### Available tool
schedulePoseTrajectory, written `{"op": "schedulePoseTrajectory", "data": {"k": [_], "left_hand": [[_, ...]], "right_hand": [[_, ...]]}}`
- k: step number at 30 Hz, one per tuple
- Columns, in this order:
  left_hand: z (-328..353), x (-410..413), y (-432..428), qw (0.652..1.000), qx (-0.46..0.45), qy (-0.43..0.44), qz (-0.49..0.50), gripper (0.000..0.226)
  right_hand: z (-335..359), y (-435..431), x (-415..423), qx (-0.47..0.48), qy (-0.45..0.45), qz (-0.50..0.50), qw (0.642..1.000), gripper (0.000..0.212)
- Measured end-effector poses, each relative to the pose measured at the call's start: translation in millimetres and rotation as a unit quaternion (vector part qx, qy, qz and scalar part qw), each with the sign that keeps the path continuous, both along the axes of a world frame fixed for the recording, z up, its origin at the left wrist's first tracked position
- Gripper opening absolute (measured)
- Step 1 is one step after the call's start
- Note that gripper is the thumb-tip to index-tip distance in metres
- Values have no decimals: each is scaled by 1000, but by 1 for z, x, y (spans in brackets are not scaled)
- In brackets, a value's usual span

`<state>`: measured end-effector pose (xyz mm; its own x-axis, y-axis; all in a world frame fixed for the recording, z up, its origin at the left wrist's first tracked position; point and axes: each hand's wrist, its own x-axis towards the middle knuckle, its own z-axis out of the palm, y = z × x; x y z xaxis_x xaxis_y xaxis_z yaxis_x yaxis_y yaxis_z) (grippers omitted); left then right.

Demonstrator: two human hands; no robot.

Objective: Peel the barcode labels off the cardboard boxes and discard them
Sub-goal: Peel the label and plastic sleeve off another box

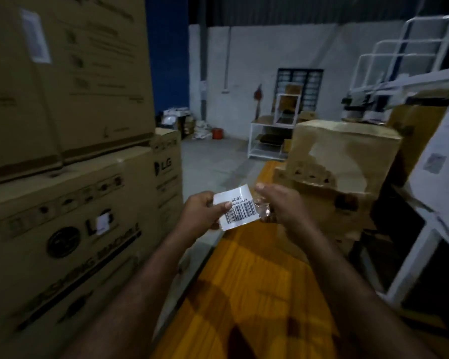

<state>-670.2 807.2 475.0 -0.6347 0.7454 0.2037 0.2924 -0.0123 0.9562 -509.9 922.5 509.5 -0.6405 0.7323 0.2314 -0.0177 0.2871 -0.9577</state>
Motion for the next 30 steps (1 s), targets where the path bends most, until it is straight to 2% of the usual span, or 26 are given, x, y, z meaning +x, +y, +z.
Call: {"op": "schedulePoseTrajectory", "data": {"k": [2,5,8,10,12,16,19,23,26,30], "left_hand": [[-24,-8,-53,998,-18,-39,36,13],[-66,-14,-154,987,-44,-93,121,12],[-117,0,-267,952,-61,-166,249,15],[-146,18,-332,925,-88,-181,323,13],[-168,36,-387,901,-116,-189,372,12],[-208,64,-471,859,-149,-239,428,15],[-226,86,-517,832,-167,-216,483,20],[-239,121,-587,801,-164,-230,527,13],[-249,145,-635,778,-165,-256,550,16],[-267,167,-687,760,-175,-279,561,14]], "right_hand": [[-22,-32,-22,59,-42,54,996,5],[-62,-89,-59,97,-131,161,973,15],[-107,-169,-85,77,-173,274,943,12],[-135,-226,-94,65,-199,328,921,4],[-166,-278,-100,60,-239,370,896,7],[-223,-364,-108,68,-266,415,867,18],[-246,-414,-108,25,-285,417,863,30],[-258,-491,-100,-4,-315,458,831,27],[-273,-540,-94,25,-326,473,818,31],[-301,-597,-92,114,-295,480,818,21]]}}
